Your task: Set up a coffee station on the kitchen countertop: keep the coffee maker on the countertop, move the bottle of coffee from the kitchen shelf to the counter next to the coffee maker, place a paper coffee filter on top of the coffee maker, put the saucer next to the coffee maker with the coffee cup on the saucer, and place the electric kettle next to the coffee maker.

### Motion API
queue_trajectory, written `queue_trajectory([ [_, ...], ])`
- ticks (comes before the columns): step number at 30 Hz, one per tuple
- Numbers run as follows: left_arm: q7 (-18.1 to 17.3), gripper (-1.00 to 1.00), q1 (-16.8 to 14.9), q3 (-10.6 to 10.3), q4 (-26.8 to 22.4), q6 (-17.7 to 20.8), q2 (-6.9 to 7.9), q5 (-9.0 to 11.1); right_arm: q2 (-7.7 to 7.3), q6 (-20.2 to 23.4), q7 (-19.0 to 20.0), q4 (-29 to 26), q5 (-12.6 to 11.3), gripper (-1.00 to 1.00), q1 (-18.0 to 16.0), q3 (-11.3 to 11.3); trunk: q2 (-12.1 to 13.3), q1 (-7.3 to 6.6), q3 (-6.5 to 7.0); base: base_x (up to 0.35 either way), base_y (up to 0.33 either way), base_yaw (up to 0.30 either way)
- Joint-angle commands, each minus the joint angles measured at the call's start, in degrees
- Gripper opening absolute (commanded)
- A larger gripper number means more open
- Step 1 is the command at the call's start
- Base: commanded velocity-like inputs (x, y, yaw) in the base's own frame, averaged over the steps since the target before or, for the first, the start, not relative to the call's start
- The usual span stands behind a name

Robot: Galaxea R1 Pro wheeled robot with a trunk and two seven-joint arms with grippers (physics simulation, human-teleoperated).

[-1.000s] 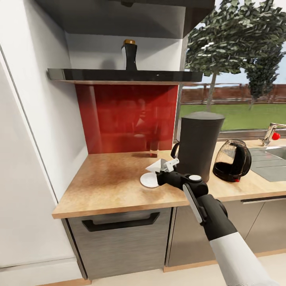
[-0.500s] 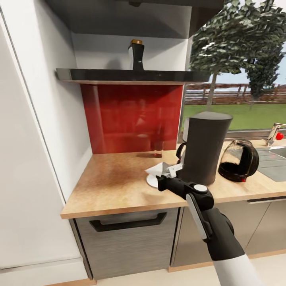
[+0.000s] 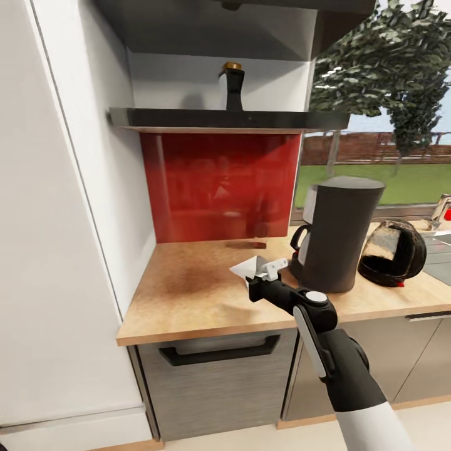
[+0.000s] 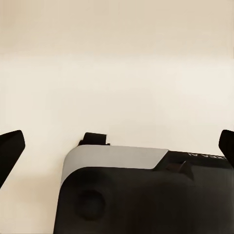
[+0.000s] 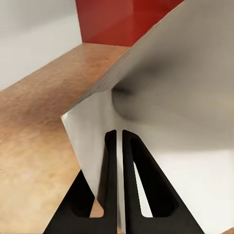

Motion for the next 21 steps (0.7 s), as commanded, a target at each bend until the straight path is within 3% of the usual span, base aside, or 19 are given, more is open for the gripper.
queue_trajectory([
  [1,0.04,1.00,0.03,0.17,-0.10,-0.06,-0.04,0.04,0.03,0.39,0.03,-0.04,-0.27,-1.00,-0.07,-0.04,-0.03,0.00,-0.05,0.000,0.149,0.000],
  [5,0.04,1.00,0.03,0.17,-0.06,0.00,0.06,0.03,0.04,0.55,-0.05,-0.04,-0.15,-1.00,-0.47,-0.04,-0.03,0.00,-0.05,0.000,0.211,0.000],
  [10,0.04,1.00,0.03,0.17,-0.05,-0.01,0.11,0.03,0.21,4.84,-0.11,-0.14,0.08,-1.00,-1.92,-0.04,-0.03,0.00,-0.05,0.000,0.094,0.000],
  [13,0.04,1.00,0.03,0.17,-0.05,-0.03,0.11,0.03,0.31,8.79,-0.12,-0.27,0.14,-1.00,-4.82,-0.04,-0.03,0.00,-0.05,0.000,0.025,0.000],
  [17,0.04,1.00,0.03,0.17,-0.09,-0.05,0.09,0.04,0.32,16.21,-0.19,-0.30,0.25,-1.00,-11.41,-0.01,-0.03,0.00,-0.05,0.000,0.008,0.000],
  [20,0.04,1.00,0.03,0.17,-0.09,-0.06,0.10,0.05,0.29,17.94,-0.20,-0.30,0.36,-1.00,-15.17,0.03,-0.03,0.00,-0.05,0.000,0.002,0.000],
  [21,0.04,1.00,0.03,0.17,-0.09,-0.06,0.08,0.04,0.11,18.58,-0.21,-0.30,0.43,-1.00,-18.16,0.04,-0.03,0.00,-0.05,0.000,0.000,0.000],
])
